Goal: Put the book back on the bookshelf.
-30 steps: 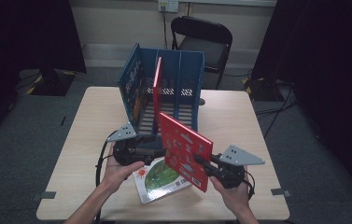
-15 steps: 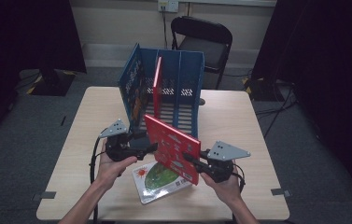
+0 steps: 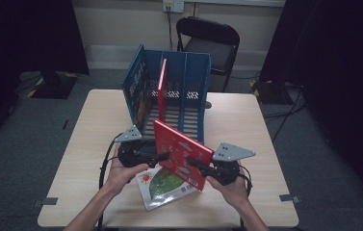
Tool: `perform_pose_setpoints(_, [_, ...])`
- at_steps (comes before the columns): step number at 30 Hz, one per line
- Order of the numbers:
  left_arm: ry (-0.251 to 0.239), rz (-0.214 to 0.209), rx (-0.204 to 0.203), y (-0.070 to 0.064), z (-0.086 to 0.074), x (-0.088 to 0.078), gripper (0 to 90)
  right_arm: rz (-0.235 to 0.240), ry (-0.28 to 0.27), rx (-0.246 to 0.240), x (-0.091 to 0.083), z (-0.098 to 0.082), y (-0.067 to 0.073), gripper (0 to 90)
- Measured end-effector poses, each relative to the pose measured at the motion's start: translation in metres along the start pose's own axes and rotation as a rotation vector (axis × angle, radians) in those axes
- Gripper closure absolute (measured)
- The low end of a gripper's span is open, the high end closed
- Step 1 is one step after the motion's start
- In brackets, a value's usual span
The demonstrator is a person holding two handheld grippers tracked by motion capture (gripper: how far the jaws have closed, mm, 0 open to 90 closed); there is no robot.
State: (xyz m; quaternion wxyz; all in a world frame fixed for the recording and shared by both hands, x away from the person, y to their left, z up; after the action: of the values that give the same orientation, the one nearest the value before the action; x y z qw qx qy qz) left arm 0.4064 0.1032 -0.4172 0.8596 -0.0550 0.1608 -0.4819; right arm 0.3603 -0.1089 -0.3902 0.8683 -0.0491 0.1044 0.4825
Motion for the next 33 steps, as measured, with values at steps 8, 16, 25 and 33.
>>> perform_pose_setpoints(8, [0.006, 0.008, -0.007, 0.002, 0.000, -0.001, 28.0, -0.026, 0.017, -0.024, 0.007, -0.003, -0.002, 80.2])
perform_pose_setpoints(16, [0.100, 0.077, 0.019, 0.007, -0.012, -0.021, 23.1, -0.044, 0.023, 0.009, 0.009, 0.000, -0.002, 80.4])
perform_pose_setpoints(25, [0.137, 0.166, 0.005, 0.018, -0.038, -0.048, 15.7, -0.057, 0.025, 0.024, 0.013, 0.006, -0.002, 80.4])
perform_pose_setpoints(33, [0.127, 0.234, -0.016, 0.035, -0.042, -0.058, 15.7, -0.062, 0.024, 0.034, 0.009, 0.010, -0.001, 80.4])
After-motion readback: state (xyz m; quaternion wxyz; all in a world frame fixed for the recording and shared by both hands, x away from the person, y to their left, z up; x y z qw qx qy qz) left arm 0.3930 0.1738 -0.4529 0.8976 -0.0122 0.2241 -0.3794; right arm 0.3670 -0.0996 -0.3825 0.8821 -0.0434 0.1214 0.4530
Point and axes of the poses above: each handheld gripper's, and its own axes: x roughly forward along the jaws, z roughly out of its top, y roughly to its left, the point moved 5 cm from there along x, roughly forward along the jaws, and after that the axes turned 8 degrees about -y, right-handed, at the moved point
